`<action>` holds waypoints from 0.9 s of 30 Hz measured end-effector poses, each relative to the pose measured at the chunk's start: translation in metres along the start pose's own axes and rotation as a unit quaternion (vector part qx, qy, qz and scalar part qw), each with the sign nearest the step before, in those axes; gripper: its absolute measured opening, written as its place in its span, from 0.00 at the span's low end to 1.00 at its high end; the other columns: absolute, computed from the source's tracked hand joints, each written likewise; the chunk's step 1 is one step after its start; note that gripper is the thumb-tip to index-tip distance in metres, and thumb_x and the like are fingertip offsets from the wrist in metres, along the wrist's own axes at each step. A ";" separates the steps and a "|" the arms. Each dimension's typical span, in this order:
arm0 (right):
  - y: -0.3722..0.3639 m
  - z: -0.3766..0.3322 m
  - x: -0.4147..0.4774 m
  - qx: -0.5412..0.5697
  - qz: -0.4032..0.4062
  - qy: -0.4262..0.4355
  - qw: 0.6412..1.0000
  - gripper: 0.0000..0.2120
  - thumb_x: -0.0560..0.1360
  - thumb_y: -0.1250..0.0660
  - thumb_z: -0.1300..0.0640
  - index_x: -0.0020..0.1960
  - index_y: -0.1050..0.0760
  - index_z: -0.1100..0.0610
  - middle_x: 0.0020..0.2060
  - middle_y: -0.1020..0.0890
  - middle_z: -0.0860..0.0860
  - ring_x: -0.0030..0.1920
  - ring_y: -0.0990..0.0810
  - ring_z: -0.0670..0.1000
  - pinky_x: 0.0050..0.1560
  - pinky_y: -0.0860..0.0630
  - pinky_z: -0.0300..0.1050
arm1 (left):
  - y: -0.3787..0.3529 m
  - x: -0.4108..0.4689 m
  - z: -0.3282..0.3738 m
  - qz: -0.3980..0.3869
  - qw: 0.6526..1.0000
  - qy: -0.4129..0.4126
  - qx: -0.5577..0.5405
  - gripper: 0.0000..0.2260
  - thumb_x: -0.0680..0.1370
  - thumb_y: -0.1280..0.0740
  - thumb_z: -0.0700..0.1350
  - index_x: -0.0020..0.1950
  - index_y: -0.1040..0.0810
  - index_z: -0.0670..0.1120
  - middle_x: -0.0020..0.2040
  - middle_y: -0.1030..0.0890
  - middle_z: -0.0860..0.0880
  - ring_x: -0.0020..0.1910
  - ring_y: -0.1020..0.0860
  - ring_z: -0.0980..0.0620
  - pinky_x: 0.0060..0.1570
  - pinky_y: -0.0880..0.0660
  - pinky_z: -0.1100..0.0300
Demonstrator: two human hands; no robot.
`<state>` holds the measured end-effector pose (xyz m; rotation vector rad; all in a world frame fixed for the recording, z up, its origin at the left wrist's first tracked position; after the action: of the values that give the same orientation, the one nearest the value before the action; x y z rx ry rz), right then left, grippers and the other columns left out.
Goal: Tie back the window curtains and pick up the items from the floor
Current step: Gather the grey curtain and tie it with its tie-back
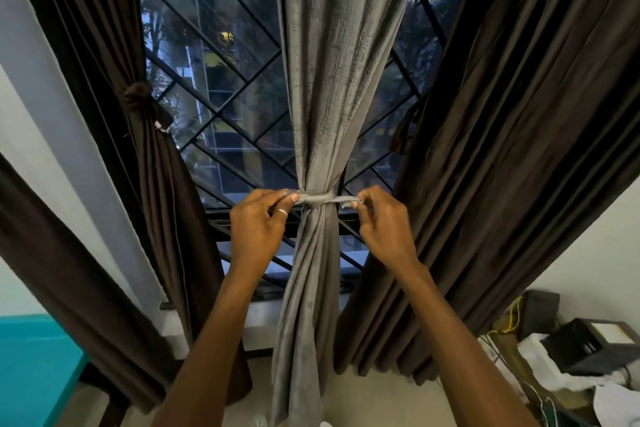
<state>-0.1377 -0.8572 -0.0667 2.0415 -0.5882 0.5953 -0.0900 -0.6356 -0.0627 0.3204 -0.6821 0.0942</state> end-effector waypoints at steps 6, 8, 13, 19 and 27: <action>-0.014 0.005 0.001 0.004 -0.008 -0.015 1.000 0.05 0.79 0.33 0.63 0.46 0.27 0.57 0.33 0.26 0.48 0.30 0.29 0.44 0.30 0.31 0.40 | -0.006 0.002 -0.011 -0.030 0.999 0.014 0.011 0.07 0.79 0.29 0.44 0.53 0.14 0.43 0.40 0.21 0.48 0.34 0.21 0.49 0.38 0.21 0.51; -0.019 0.007 0.000 0.012 -0.015 -0.034 0.999 0.05 0.79 0.33 0.64 0.46 0.28 0.57 0.33 0.23 0.51 0.31 0.26 0.47 0.32 0.27 0.50 | -0.010 0.003 -0.015 -0.040 0.999 0.013 0.032 0.07 0.79 0.30 0.45 0.50 0.15 0.42 0.39 0.23 0.49 0.34 0.23 0.52 0.39 0.23 0.60; -0.024 0.005 -0.001 0.014 -0.026 -0.060 0.998 0.07 0.79 0.34 0.65 0.45 0.30 0.58 0.35 0.23 0.54 0.35 0.23 0.52 0.36 0.24 0.58 | -0.020 0.004 -0.028 -0.063 0.997 0.023 0.024 0.10 0.81 0.32 0.48 0.48 0.17 0.42 0.40 0.22 0.46 0.36 0.21 0.48 0.40 0.21 0.49; -0.033 0.002 -0.015 -0.013 -0.036 -0.058 0.998 0.10 0.78 0.36 0.68 0.42 0.33 0.58 0.36 0.26 0.54 0.36 0.26 0.54 0.35 0.27 0.58 | -0.032 -0.013 -0.042 -0.064 0.996 0.065 0.006 0.13 0.82 0.35 0.52 0.50 0.20 0.42 0.45 0.23 0.47 0.41 0.21 0.46 0.43 0.19 0.45; -0.043 0.004 -0.032 -0.020 -0.063 -0.062 0.996 0.09 0.76 0.38 0.68 0.42 0.33 0.56 0.34 0.25 0.53 0.32 0.26 0.53 0.31 0.27 0.59 | -0.036 -0.032 -0.030 -0.061 0.994 0.089 0.035 0.10 0.82 0.34 0.46 0.50 0.20 0.40 0.46 0.23 0.46 0.42 0.25 0.52 0.41 0.32 0.69</action>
<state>-0.1354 -0.8340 -0.1153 2.0711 -0.5350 0.3828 -0.0901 -0.6593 -0.1143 0.4154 -0.4822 0.0303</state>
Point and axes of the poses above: each hand's wrist, its own x-axis towards the middle knuckle, its own y-axis out of the back of the hand, z = x × y, the point moved 2 cm from there along x, towards the middle knuckle
